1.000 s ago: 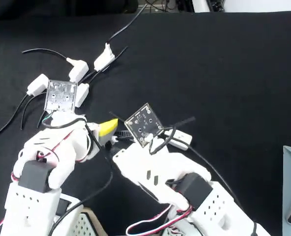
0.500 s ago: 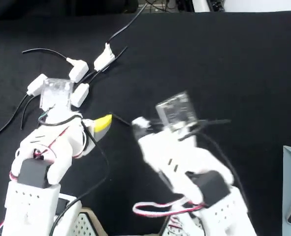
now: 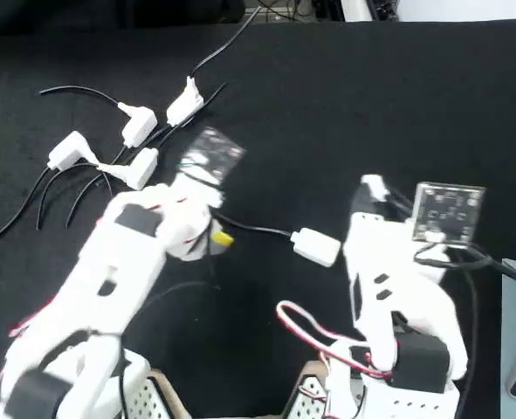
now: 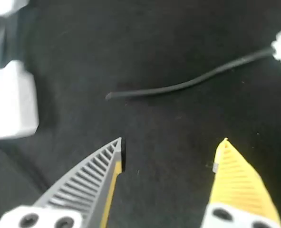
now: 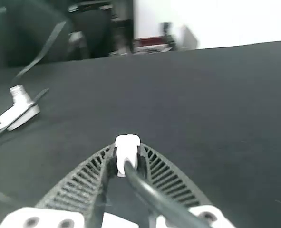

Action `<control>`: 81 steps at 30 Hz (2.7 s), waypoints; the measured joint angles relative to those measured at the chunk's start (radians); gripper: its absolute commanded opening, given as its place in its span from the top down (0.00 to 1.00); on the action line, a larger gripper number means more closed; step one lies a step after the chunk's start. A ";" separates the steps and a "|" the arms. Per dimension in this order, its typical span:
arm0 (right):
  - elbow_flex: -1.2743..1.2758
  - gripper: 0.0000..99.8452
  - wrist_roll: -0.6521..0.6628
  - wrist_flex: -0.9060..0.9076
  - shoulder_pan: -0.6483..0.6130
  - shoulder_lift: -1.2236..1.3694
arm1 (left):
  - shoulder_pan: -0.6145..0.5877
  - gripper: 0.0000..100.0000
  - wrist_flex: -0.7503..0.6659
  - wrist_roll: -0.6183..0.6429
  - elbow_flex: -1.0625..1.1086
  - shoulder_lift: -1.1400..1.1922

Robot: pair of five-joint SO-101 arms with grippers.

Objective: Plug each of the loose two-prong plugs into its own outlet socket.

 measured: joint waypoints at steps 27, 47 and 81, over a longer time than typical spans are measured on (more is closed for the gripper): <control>0.086 0.99 0.032 -0.137 0.057 -0.002 | 0.183 0.97 -0.203 -0.141 -0.569 0.855; 0.086 0.99 0.037 -0.137 0.057 -0.002 | 0.112 0.97 0.396 -0.063 -0.554 0.609; 0.086 0.99 0.037 -0.137 0.063 -0.002 | 0.158 0.72 -0.066 0.098 -0.575 0.764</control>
